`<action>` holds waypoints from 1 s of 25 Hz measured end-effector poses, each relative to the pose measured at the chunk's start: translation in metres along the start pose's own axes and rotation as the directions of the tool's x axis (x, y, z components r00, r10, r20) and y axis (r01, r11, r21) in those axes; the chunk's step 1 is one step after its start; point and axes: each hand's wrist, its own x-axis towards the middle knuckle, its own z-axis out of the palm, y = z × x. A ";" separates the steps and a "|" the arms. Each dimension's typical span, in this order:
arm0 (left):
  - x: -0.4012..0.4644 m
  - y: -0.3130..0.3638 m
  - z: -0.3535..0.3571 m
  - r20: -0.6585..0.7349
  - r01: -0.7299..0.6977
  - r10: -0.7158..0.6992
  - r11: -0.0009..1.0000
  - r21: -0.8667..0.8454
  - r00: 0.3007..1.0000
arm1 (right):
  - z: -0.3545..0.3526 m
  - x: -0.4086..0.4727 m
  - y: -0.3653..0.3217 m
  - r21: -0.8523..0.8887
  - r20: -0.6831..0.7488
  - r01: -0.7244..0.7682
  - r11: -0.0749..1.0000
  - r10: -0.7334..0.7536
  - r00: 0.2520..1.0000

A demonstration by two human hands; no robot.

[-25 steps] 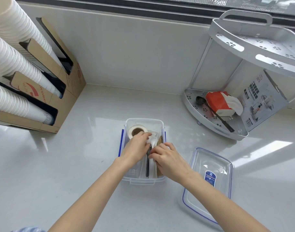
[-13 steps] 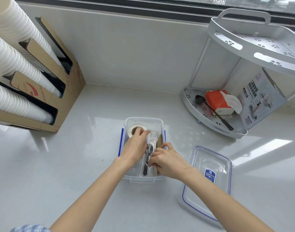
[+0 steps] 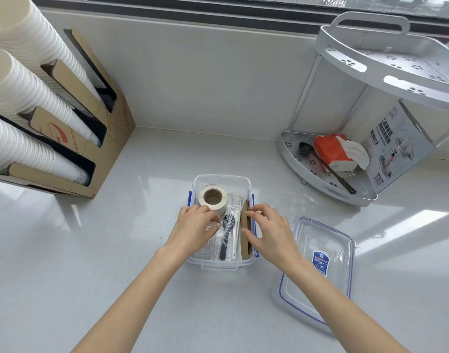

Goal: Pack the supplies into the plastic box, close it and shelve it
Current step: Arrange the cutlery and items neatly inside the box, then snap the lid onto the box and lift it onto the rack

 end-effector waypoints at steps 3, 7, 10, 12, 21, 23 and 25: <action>-0.003 -0.002 0.004 0.005 -0.009 0.009 1.000 0.014 1.000 | 0.003 0.000 -0.004 -0.020 0.009 0.001 1.000 0.000 1.000; -0.002 -0.001 0.006 -0.062 -0.001 -0.001 0.999 -0.034 0.998 | 0.006 -0.001 -0.004 -0.056 -0.017 0.023 0.998 -0.024 1.000; -0.004 0.000 0.007 -0.068 -0.005 0.002 0.999 -0.050 0.998 | 0.008 -0.003 -0.003 -0.049 -0.043 0.014 0.999 -0.016 0.999; -0.005 -0.001 0.007 -0.062 -0.005 0.003 0.999 -0.046 0.998 | 0.007 -0.004 -0.004 -0.026 -0.037 0.004 1.000 -0.005 0.999; -0.010 0.021 -0.004 -0.089 -0.047 0.033 0.987 -0.155 0.996 | -0.012 -0.014 0.002 0.108 -0.044 -0.105 0.989 0.110 0.993; -0.014 0.037 -0.006 -0.067 -0.062 0.049 0.976 -0.211 0.997 | -0.017 -0.021 0.007 0.144 -0.063 -0.160 0.977 0.170 0.983; -0.016 0.054 -0.004 -0.065 -0.091 0.076 0.959 -0.267 0.995 | -0.020 -0.032 0.013 0.177 -0.076 -0.227 0.958 0.243 0.967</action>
